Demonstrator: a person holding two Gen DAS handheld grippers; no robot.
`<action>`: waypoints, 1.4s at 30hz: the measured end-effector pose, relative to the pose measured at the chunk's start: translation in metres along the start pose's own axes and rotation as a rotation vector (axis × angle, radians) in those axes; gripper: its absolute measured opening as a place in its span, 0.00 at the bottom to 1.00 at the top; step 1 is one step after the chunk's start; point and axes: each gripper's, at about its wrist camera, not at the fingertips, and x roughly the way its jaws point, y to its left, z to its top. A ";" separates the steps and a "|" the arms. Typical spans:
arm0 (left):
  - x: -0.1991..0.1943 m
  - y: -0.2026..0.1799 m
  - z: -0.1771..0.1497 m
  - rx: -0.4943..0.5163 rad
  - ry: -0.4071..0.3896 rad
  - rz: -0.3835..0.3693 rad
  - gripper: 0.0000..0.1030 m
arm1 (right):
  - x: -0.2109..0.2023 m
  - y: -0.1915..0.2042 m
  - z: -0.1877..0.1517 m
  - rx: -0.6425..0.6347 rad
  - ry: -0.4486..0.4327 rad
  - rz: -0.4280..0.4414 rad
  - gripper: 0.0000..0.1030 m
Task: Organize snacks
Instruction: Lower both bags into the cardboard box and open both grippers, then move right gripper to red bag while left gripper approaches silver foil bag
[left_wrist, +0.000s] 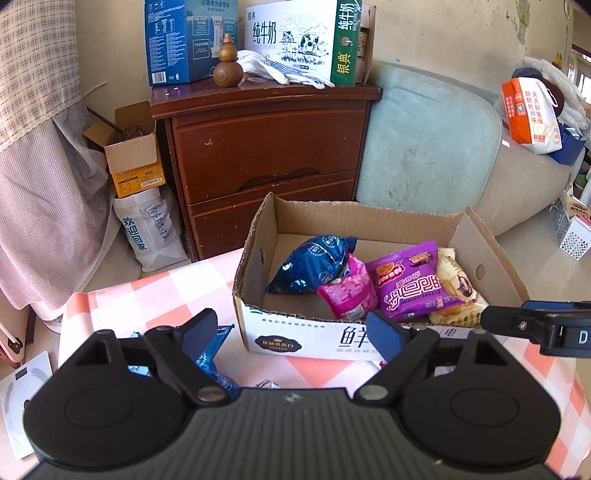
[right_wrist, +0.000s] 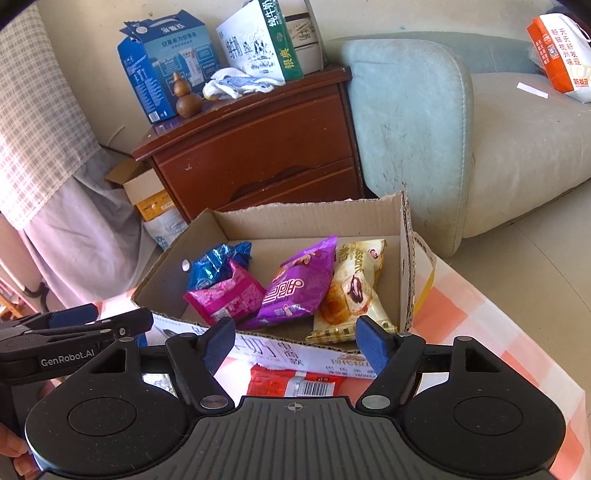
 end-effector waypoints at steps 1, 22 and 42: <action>-0.002 0.003 -0.003 0.004 0.008 0.001 0.85 | 0.001 0.002 -0.002 -0.003 0.016 0.001 0.72; 0.021 0.017 -0.051 0.187 0.143 0.016 0.85 | 0.030 0.018 -0.029 -0.058 0.216 -0.008 0.78; 0.065 0.007 -0.064 0.217 0.235 0.035 0.86 | 0.066 0.042 -0.043 -0.128 0.280 -0.098 0.80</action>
